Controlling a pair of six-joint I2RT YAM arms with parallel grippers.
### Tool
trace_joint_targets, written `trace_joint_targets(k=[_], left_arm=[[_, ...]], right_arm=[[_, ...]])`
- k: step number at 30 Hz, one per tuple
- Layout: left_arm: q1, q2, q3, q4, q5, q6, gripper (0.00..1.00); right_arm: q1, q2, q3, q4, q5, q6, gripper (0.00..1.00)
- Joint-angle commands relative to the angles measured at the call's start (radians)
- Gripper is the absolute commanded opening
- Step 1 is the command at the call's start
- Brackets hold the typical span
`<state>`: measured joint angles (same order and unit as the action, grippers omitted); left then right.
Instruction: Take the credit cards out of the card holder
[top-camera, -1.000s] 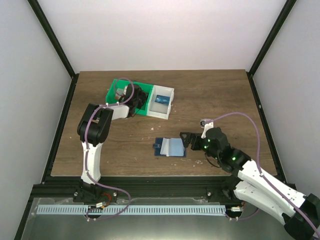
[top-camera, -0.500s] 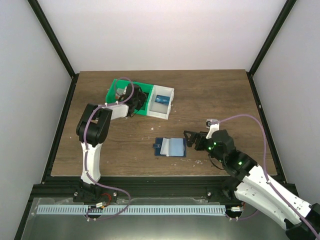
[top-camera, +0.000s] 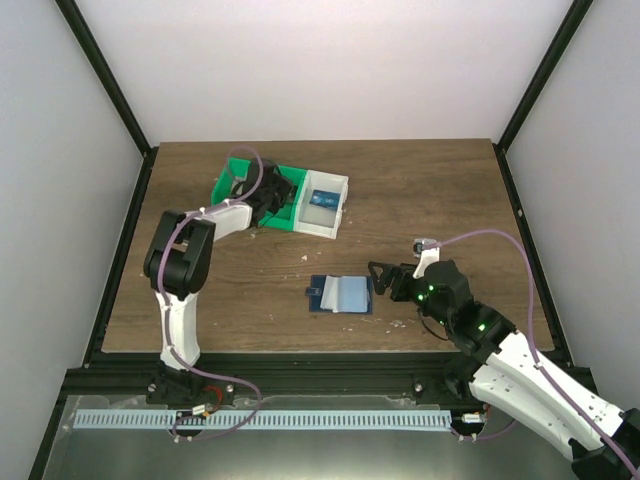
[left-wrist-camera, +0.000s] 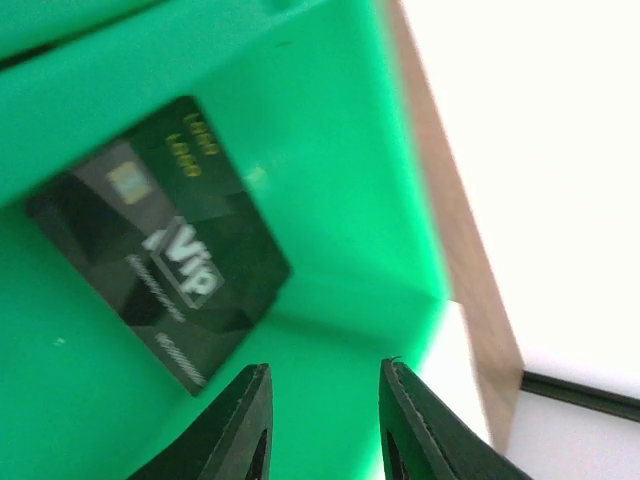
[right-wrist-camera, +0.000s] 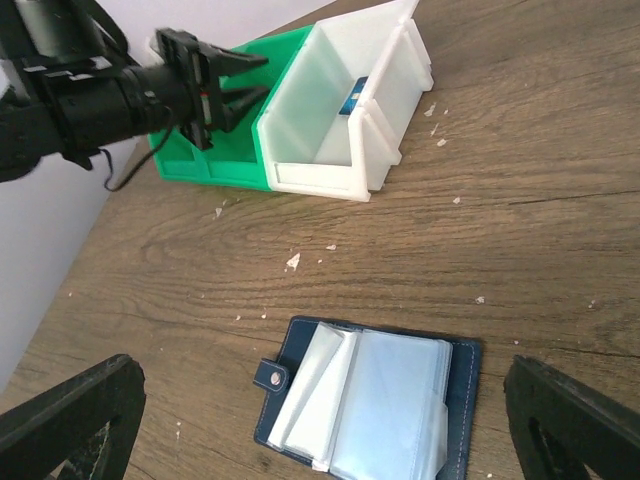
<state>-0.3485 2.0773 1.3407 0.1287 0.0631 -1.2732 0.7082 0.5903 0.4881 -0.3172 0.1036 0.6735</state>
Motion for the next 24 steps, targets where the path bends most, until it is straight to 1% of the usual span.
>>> trace_joint_targets(k=[1,5,10,13,16,18,19,24], left_arm=[[-0.004,-0.123,-0.006,0.005,-0.002,0.102,0.32],[-0.019,-0.199,-0.005,-0.073,-0.091,0.218,0.35],[-0.024,-0.311,-0.051,-0.12,-0.148,0.342,0.41],[-0.034,-0.4,-0.107,-0.114,-0.163,0.444,0.48],[-0.038,-0.488,-0.158,-0.11,-0.152,0.534,0.59],[-0.04,-0.548,-0.188,-0.114,-0.135,0.578,0.71],[-0.038,-0.57,-0.201,-0.119,-0.124,0.596,0.74],[-0.041,-0.677,-0.249,-0.195,-0.029,0.733,0.77]], right_arm=[[-0.006,-0.003,0.032,-0.006,-0.004,0.008,1.0],[-0.006,0.015,0.034,-0.009,-0.019,0.006,1.0],[-0.006,0.034,0.059,-0.025,-0.03,0.011,1.0],[-0.006,0.038,0.067,-0.034,-0.03,0.02,1.0],[-0.006,0.042,0.072,-0.042,-0.033,0.03,1.0],[-0.006,0.046,0.078,-0.055,-0.032,0.033,1.0],[-0.006,0.05,0.084,-0.061,-0.029,0.034,1.0],[-0.006,0.073,0.139,-0.098,-0.002,0.028,1.0]])
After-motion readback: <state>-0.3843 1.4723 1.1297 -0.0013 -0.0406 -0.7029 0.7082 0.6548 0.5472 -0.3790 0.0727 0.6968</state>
